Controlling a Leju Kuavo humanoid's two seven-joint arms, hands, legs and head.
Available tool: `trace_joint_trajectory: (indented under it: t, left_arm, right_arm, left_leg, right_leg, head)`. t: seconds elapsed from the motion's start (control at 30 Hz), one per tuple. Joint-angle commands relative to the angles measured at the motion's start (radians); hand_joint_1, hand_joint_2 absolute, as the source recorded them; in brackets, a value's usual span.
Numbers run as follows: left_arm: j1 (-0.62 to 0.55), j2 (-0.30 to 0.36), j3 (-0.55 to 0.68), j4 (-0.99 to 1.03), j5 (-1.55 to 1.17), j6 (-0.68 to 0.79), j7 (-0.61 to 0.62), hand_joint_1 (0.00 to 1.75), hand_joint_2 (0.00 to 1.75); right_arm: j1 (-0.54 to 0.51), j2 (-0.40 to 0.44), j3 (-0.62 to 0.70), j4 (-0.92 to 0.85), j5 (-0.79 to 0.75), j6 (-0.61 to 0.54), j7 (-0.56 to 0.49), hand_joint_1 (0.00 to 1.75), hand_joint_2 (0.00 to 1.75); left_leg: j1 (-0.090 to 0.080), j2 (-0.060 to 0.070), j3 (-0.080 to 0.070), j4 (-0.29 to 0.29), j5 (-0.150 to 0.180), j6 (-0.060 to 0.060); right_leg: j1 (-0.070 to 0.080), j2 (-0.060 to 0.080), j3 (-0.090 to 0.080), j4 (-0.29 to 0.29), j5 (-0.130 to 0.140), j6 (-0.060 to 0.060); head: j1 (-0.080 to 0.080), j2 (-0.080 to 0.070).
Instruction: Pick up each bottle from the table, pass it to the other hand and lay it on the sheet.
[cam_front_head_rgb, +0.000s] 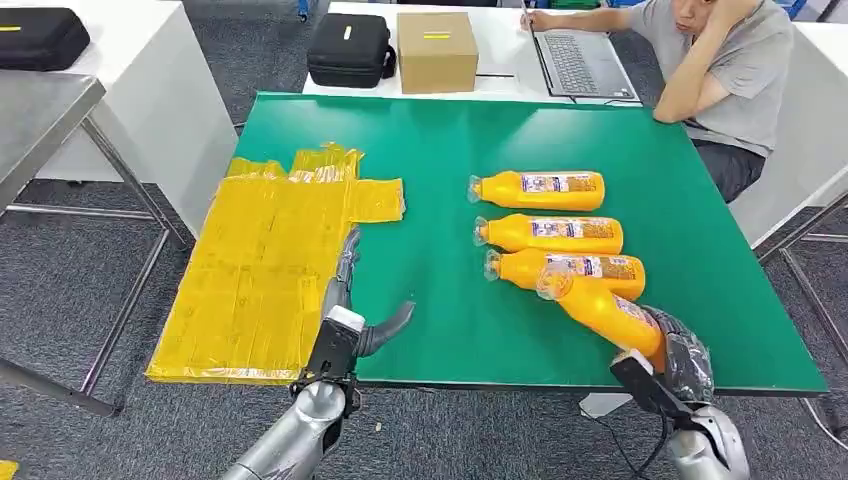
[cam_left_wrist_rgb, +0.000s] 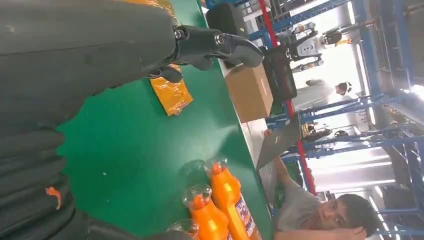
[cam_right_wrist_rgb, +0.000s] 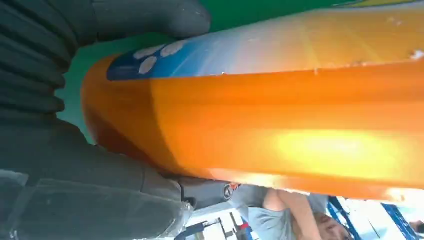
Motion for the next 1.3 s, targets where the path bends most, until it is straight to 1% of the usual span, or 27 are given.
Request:
trace_joint_trajectory:
  t: [0.03,0.07,0.17,0.27,0.33,0.37,0.4,0.47,0.5,0.57,0.6,0.67,0.73,0.77,0.8,0.83,0.97,1.07,1.1,1.17,1.2,1.3]
  left_arm:
    - [-0.031,0.018,0.0,0.034,0.073,-0.083,0.003,0.0,1.75]
    - [-0.033,0.009,0.012,0.046,0.093,-0.107,0.003,0.0,1.75]
    - [-0.033,0.009,0.012,0.046,0.093,-0.107,0.003,0.0,1.75]
    - [-0.033,0.009,0.012,0.046,0.093,-0.107,0.003,0.0,1.75]
    - [-0.037,-0.007,0.021,0.07,0.114,-0.134,0.003,0.0,1.75]
    - [-0.039,-0.012,0.016,0.079,0.117,-0.144,0.003,0.0,1.75]
    - [-0.041,-0.018,0.008,0.09,0.122,-0.16,0.003,0.0,1.75]
    - [-0.04,-0.026,-0.009,0.089,0.116,-0.159,0.003,0.0,1.75]
    - [-0.041,-0.031,-0.017,0.092,0.116,-0.159,0.003,0.0,1.75]
    - [-0.042,-0.036,-0.028,0.097,0.115,-0.153,0.003,0.0,1.75]
    - [-0.042,-0.038,-0.033,0.102,0.117,-0.152,0.003,0.0,1.75]
    - [-0.045,-0.046,-0.041,0.119,0.128,-0.168,0.003,0.0,1.75]
    - [-0.06,-0.058,-0.051,0.148,0.138,-0.185,0.003,0.0,1.75]
    - [-0.068,-0.065,-0.058,0.165,0.143,-0.189,0.003,0.0,1.75]
    - [-0.069,-0.066,-0.064,0.171,0.143,-0.183,0.003,0.0,1.75]
    - [-0.071,-0.067,-0.067,0.178,0.143,-0.179,0.003,0.0,1.75]
    - [-0.071,-0.067,-0.067,0.178,0.143,-0.179,0.003,0.0,1.75]
    - [-0.08,-0.065,-0.087,0.204,0.146,-0.188,0.003,0.0,1.75]
    - [-0.08,-0.064,-0.092,0.207,0.146,-0.19,0.003,0.0,1.75]
    - [-0.075,-0.062,-0.098,0.201,0.146,-0.18,0.003,0.0,1.75]
    - [-0.073,-0.061,-0.098,0.196,0.146,-0.176,0.003,0.0,1.75]
    - [-0.065,-0.056,-0.102,0.169,0.146,-0.172,0.003,0.0,1.75]
  right_arm:
    - [0.043,0.005,0.217,-0.182,-0.188,-0.122,0.001,1.75,1.75]
    - [0.045,0.011,0.227,-0.202,-0.2,-0.16,0.001,1.75,1.75]
    - [0.045,0.011,0.227,-0.202,-0.2,-0.16,0.001,1.75,1.75]
    - [0.045,0.011,0.227,-0.202,-0.2,-0.16,0.001,1.75,1.75]
    - [0.057,0.027,0.238,-0.266,-0.235,-0.222,0.001,1.75,1.75]
    - [0.059,0.04,0.241,-0.296,-0.243,-0.241,0.001,1.75,1.75]
    - [0.063,0.065,0.227,-0.334,-0.215,-0.241,0.001,1.75,1.75]
    - [0.057,0.121,0.203,-0.362,-0.124,-0.241,0.001,1.75,1.75]
    - [0.059,0.158,0.188,-0.388,-0.083,-0.241,0.001,1.75,1.75]
    - [0.067,0.206,0.174,-0.442,-0.098,-0.241,0.001,1.75,1.75]
    - [0.072,0.227,0.16,-0.461,-0.089,-0.241,0.001,1.75,1.75]
    - [0.058,0.249,0.172,-0.466,-0.114,-0.241,0.001,1.75,1.75]
    - [0.035,0.256,0.192,-0.452,-0.142,-0.241,0.001,1.75,1.75]
    - [0.024,0.267,0.202,-0.459,-0.186,-0.241,0.001,1.75,1.75]
    - [0.017,0.27,0.22,-0.467,-0.225,-0.241,0.001,1.75,1.75]
    - [0.014,0.271,0.242,-0.485,-0.244,-0.241,0.001,1.75,1.75]
    - [0.014,0.271,0.242,-0.485,-0.244,-0.241,0.001,1.75,1.75]
    - [0.022,0.287,0.282,-0.553,-0.221,-0.241,0.001,1.75,1.75]
    - [0.015,0.284,0.312,-0.553,-0.235,-0.241,0.001,1.75,1.75]
    - [-0.004,0.301,0.335,-0.538,-0.233,-0.241,0.001,1.75,1.75]
    - [-0.011,0.3,0.349,-0.534,-0.243,-0.241,0.001,1.75,1.75]
    - [-0.029,0.307,0.36,-0.498,-0.233,-0.241,0.001,1.75,1.75]
  left_leg:
    - [0.0,0.003,0.0,0.0,-0.001,-0.001]
    - [-0.001,0.004,0.001,0.0,-0.002,-0.002]
    - [-0.001,0.001,-0.005,0.0,0.0,-0.001]
    - [0.0,0.001,-0.005,0.0,-0.001,-0.001]
    - [-0.001,0.001,-0.004,0.0,-0.001,-0.002]
    - [-0.001,0.001,-0.006,0.0,-0.001,-0.001]
    - [-0.001,0.002,-0.004,0.0,-0.002,-0.002]
    - [0.0,0.003,-0.008,0.0,-0.001,-0.001]
    - [-0.001,0.004,-0.006,0.0,-0.002,-0.002]
    - [0.0,0.003,-0.009,0.0,-0.001,-0.001]
    - [0.0,0.005,-0.007,0.0,-0.002,-0.002]
    - [-0.001,0.004,-0.005,0.0,-0.002,-0.003]
    - [0.0,0.001,-0.009,0.0,0.0,-0.002]
    - [-0.001,0.002,-0.007,0.0,-0.001,-0.002]
    - [-0.001,0.001,-0.009,0.0,0.0,-0.001]
    - [-0.001,0.004,-0.007,0.001,-0.001,-0.002]
    - [-0.001,0.002,-0.009,0.0,0.0,-0.002]
    - [-0.001,0.002,-0.009,0.0,0.0,-0.002]
    - [-0.002,0.002,-0.007,0.0,-0.001,-0.002]
    - [-0.001,0.003,-0.009,0.0,0.0,-0.002]
    - [-0.001,0.004,-0.006,0.0,-0.002,-0.003]
    - [-0.001,0.002,-0.01,0.0,0.0,-0.001]
  right_leg:
    - [0.0,0.002,-0.001,0.0,-0.001,-0.001]
    - [-0.001,0.003,-0.001,0.001,-0.001,-0.002]
    - [-0.001,0.001,-0.005,0.001,-0.001,-0.001]
    - [-0.001,0.001,-0.006,0.001,-0.001,-0.001]
    - [-0.001,0.001,-0.005,0.002,-0.002,-0.002]
    - [-0.001,0.0,-0.006,0.001,-0.001,-0.001]
    - [-0.001,0.001,-0.005,0.002,-0.002,-0.002]
    - [-0.001,0.002,-0.008,0.001,-0.001,-0.001]
    - [-0.001,0.003,-0.007,0.002,-0.002,-0.002]
    - [-0.001,0.003,-0.009,0.001,0.0,-0.001]
    - [-0.001,0.004,-0.008,0.002,-0.001,-0.002]
    - [-0.002,0.003,-0.008,0.003,-0.002,-0.003]
    - [-0.001,0.0,-0.011,0.003,-0.001,-0.001]
    - [-0.001,0.001,-0.009,0.004,-0.002,-0.002]
    - [-0.001,0.001,-0.011,0.004,-0.001,-0.001]
    - [-0.001,0.003,-0.01,0.005,-0.002,-0.002]
    - [-0.002,0.001,-0.01,0.004,-0.001,-0.001]
    - [-0.002,0.001,-0.01,0.004,-0.001,-0.002]
    - [-0.002,0.001,-0.009,0.005,-0.002,-0.002]
    - [-0.002,0.002,-0.011,0.004,-0.001,-0.002]
    - [-0.002,0.003,-0.009,0.005,-0.002,-0.002]
    - [-0.002,0.002,-0.012,0.004,0.0,-0.001]
  head:
    - [0.0,0.0]
    - [0.0,0.0]
    - [0.0,0.0]
    - [0.0,0.0]
    - [0.0,0.0]
    - [0.0,0.0]
    - [0.0,0.0]
    - [0.0,0.0]
    - [0.0,0.0]
    - [0.0,0.0]
    - [0.0,0.0]
    - [0.0,0.0]
    - [0.0,0.0]
    - [0.0,0.0]
    - [0.0,0.0]
    - [0.0,0.0]
    - [0.0,0.0]
    - [0.0,0.0]
    - [0.0,0.0]
    - [0.0,0.0]
    - [0.0,0.0]
    - [0.0,0.0]
